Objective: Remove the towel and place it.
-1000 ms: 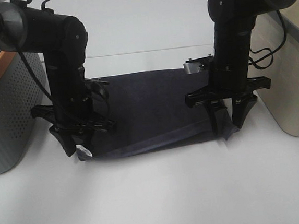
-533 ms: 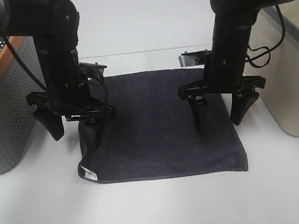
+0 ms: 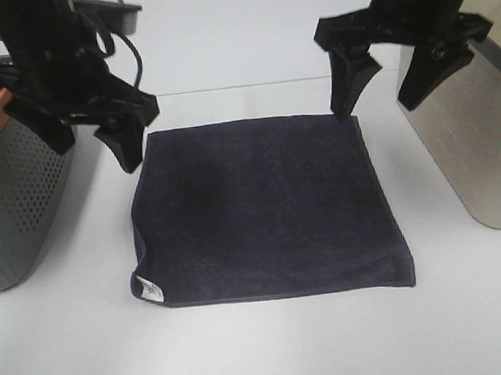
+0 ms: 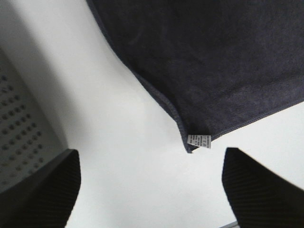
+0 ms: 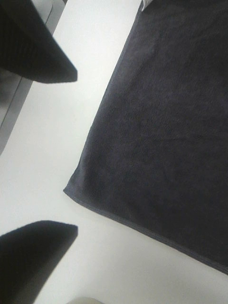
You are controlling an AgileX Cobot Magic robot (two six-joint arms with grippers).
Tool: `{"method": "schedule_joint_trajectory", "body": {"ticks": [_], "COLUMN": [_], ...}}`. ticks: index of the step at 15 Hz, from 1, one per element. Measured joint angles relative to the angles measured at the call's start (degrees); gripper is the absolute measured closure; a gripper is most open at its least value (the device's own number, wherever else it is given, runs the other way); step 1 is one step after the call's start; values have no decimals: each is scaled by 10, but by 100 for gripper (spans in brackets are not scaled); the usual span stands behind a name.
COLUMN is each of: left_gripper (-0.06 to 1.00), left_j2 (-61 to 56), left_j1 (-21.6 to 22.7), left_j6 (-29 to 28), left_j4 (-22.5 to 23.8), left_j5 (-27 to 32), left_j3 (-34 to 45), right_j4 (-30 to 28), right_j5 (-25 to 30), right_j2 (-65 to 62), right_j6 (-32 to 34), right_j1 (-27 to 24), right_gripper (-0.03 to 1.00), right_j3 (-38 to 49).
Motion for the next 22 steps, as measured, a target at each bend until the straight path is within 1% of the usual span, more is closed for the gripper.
{"method": "schedule_joint_trajectory", "body": {"ticks": [2,4,6,9,13,15,16,17,18,19,20,21,22], "left_gripper": [17,17,17,17,17,17,17,17,17,17,17,17,17], "left_j2": [-63,-133,-193,-292,-414,-465,-478,-525,-525,-547,-596,-619,-642], "left_j1": [0,0,0,0,0,0,0,0,0,0,0,0,0], "left_j6": [-9,-13,-16,-32,-45,-45,-45,-40,-40,-29,12,32,38], "left_j4": [30,38,39,34,5,-15,-21,-36,-36,-38,-38,-38,-38], "left_j5": [1,1,1,2,2,-10,-15,-33,-33,-36,-50,-62,-74], "left_j3": [0,15,63,189,376,457,477,536,536,554,571,572,572], "right_j4": [-5,-16,-30,-41,-68,-89,-94,-104,-104,-104,-105,-105,-105], "right_j5": [1,-1,0,1,2,2,2,2,2,2,2,-5,-17], "right_j2": [-74,-148,-220,-327,-441,-493,-508,-560,-560,-586,-645,-673,-700], "right_j6": [-7,-8,-9,-9,-3,17,22,36,36,38,38,38,38], "right_j1": [0,0,0,0,0,0,0,0,0,0,0,0,0], "right_gripper": [22,22,22,22,22,22,22,22,22,22,22,22,22], "right_j3": [0,21,68,186,367,432,447,494,494,511,543,549,549]}}
